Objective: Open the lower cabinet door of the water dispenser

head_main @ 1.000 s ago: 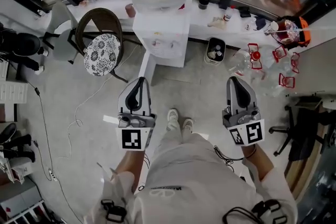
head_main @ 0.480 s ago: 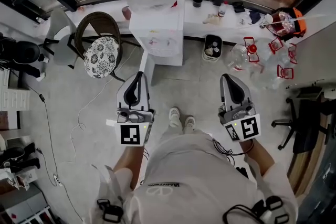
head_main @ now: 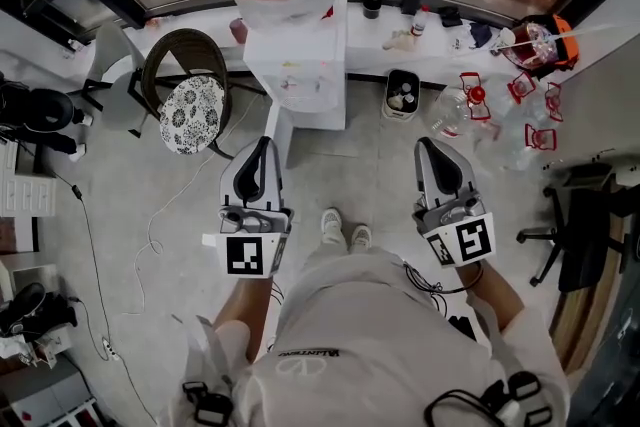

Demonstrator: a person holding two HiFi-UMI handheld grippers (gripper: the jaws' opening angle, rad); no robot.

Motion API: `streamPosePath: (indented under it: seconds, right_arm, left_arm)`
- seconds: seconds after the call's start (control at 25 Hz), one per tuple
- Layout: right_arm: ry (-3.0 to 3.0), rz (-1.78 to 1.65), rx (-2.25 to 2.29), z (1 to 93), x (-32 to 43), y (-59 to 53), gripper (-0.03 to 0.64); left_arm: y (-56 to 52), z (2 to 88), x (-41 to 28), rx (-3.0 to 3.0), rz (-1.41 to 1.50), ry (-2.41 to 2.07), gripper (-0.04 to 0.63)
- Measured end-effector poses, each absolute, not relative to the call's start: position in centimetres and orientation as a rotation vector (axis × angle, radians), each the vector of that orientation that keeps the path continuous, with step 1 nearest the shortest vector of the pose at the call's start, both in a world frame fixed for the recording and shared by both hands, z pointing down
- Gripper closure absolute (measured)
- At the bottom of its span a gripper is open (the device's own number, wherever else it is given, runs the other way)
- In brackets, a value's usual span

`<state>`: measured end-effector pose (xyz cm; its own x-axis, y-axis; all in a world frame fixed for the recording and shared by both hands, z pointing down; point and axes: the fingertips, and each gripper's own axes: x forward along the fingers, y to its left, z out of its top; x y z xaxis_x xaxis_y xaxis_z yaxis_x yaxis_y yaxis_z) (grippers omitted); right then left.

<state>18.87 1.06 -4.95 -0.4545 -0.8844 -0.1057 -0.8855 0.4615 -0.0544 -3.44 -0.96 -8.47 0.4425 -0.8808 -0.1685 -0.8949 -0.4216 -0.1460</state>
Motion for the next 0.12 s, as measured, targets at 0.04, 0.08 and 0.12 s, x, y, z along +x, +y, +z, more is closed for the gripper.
streamPosePath:
  seconds: [0.04, 0.08, 0.12]
  right_arm:
    - [2.584, 0.015, -1.569, -5.02, 18.88, 1.15, 0.601]
    - [2.585, 0.018, -1.566, -5.10, 18.90, 1.24, 0.601]
    - [2.587, 0.020, -1.564, -5.17, 18.92, 1.32, 0.601]
  left_arm:
    - [-0.79, -8.48, -3.33, -2.484, 0.092, 1.549, 0.594]
    - [-0.64, -8.53, -3.19, -2.488, 0.088, 1.547, 0.594]
    - [-0.50, -8.61, -3.05, -2.492, 0.083, 1.544, 0.594]
